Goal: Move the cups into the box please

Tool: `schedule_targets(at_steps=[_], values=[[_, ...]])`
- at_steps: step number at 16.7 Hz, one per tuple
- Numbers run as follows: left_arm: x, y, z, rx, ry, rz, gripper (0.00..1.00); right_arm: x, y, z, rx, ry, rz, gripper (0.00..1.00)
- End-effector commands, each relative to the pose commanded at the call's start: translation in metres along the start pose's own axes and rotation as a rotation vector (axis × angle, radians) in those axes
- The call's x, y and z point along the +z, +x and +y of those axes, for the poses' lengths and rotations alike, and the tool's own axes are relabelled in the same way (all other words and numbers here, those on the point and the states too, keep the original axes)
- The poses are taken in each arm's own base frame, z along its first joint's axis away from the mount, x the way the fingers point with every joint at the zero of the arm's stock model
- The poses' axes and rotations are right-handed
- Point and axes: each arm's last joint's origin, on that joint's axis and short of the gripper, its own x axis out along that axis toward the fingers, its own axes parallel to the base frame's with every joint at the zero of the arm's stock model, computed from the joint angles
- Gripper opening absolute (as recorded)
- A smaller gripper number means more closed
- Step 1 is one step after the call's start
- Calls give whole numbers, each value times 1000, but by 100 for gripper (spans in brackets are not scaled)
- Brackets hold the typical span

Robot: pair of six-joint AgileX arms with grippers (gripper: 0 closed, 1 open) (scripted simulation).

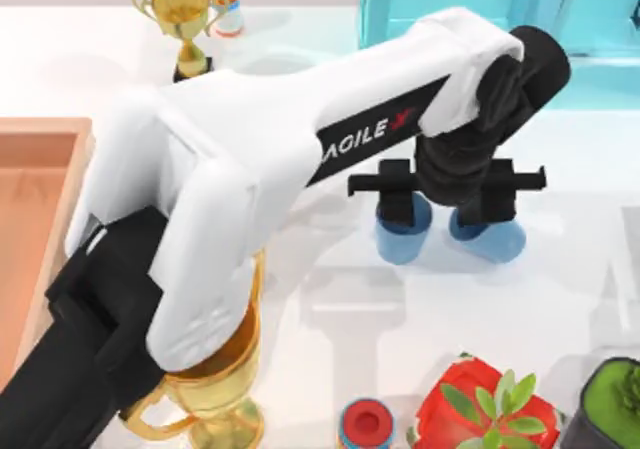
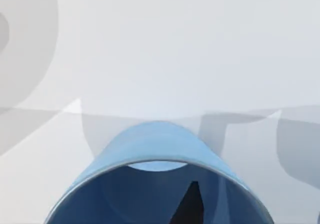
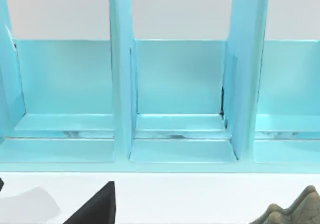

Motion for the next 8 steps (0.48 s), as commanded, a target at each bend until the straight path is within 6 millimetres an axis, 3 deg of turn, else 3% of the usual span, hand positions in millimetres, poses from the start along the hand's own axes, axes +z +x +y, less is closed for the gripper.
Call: schedule_targets(at_steps=[4,8], values=[[0,0,0,0,0,0,2,0,0,0,0,0,0,100],[0,0,0,0,0,0,0,0,0,0,0,0,0,100]])
